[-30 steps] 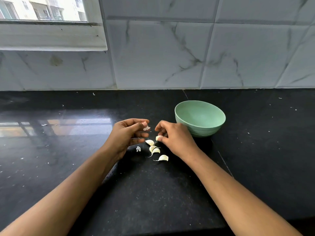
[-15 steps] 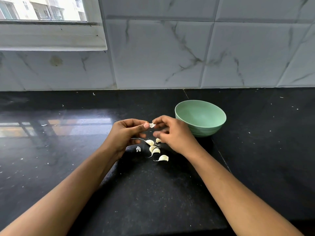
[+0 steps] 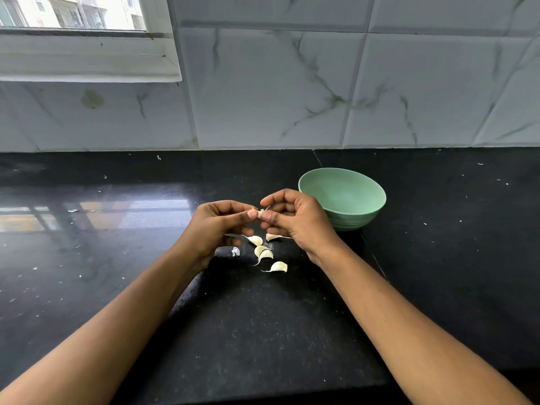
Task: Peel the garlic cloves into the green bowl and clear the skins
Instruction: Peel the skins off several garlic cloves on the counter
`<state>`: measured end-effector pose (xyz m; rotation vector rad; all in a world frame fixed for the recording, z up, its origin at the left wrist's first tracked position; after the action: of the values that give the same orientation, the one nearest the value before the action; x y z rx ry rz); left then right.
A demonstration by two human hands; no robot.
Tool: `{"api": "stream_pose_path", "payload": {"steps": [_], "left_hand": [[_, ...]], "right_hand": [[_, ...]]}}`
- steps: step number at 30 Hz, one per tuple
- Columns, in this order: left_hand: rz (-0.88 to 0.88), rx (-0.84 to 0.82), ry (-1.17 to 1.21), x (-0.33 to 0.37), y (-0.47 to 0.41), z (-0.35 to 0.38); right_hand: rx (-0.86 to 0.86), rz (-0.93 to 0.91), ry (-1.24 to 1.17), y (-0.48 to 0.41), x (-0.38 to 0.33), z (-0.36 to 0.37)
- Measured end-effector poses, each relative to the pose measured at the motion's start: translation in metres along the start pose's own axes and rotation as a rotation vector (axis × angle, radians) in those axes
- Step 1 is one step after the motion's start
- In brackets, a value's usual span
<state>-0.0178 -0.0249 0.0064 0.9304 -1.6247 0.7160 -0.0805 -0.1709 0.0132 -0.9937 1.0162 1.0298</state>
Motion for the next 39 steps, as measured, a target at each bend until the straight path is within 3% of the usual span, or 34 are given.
{"api": "stream_pose_path", "payload": {"steps": [6,11,17,24,28,33,39], "left_hand": [[-0.055,-0.107,0.117,0.0,-0.0008,-0.0015],[-0.003,-0.073,0.14,0.0009,0.0007,-0.0015],[0.091,0.015,0.12,0.0071,0.0024,-0.0019],[0.038,0.022,0.109,0.0033,0.0038,0.0029],[0.0,0.028,0.083,0.0024,0.0034,0.0037],[0.016,0.014,0.077,0.0025,0.0031,0.0031],[-0.021,0.106,0.216,0.0033,0.0001,-0.0037]], "right_hand": [[-0.068,-0.079,0.089,-0.0001,-0.0048,0.0012],[-0.022,-0.125,0.13,0.0011,-0.005,0.0009],[-0.044,0.012,-0.095,0.0026,-0.0039,0.0036],[0.001,0.054,-0.055,0.0017,-0.0029,0.0015],[0.025,-0.009,0.112,0.0016,-0.0014,0.002],[-0.012,0.157,-0.001,0.0054,0.001,0.0073],[-0.145,0.095,0.342,0.0064,-0.0048,0.0054]]}}
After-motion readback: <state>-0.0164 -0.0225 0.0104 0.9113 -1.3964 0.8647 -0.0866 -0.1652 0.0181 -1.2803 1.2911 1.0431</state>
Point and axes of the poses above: each hand's wrist, its own y-axis away from the middle knuckle, its own z-axis out of the palm, x = y × z, the point moved 2 cm from there along -y, towards the middle knuckle, and after that the axes turned 14 degrees about -y, right-handed, at the moved point
